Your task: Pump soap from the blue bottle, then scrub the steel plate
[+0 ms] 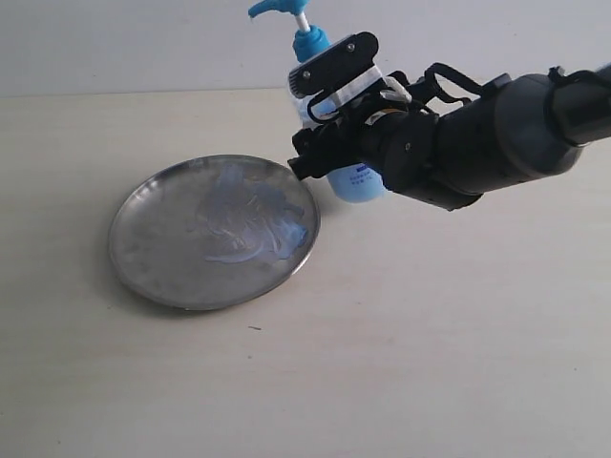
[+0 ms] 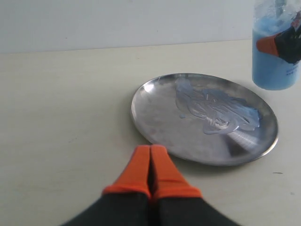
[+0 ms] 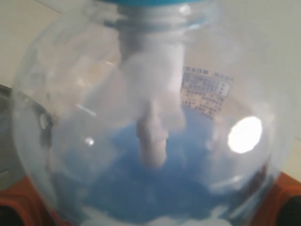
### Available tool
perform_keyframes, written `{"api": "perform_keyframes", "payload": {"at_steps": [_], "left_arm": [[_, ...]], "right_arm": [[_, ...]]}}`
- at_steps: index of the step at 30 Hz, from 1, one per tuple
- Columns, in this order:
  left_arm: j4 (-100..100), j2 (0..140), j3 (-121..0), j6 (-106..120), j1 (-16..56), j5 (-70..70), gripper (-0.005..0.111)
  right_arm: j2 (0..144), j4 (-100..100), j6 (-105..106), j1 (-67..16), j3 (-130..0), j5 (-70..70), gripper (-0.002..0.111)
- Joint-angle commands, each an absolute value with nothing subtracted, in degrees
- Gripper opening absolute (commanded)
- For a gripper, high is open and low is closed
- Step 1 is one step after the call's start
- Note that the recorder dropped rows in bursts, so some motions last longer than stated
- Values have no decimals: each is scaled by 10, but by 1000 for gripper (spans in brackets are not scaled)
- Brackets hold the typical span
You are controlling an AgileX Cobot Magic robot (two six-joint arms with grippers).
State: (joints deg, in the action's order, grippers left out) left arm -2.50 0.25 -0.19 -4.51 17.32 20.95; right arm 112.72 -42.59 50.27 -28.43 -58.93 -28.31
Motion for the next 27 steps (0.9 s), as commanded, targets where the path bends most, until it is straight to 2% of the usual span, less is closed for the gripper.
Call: {"api": "perform_keyframes", "payload": {"at_steps": [1,9,27], "left_arm": [[-24,0,0,-45,173,202,0],[-24,0,0,-45,173,202,0],[-24,0,0,-45,173,202,0]], "right_arm": [[1136,-397,527,-276,-622,-331,0],[1169,-390,553,-276,-661,-324,0],[1200,-322,540,-277,-662,-296,0]]}}
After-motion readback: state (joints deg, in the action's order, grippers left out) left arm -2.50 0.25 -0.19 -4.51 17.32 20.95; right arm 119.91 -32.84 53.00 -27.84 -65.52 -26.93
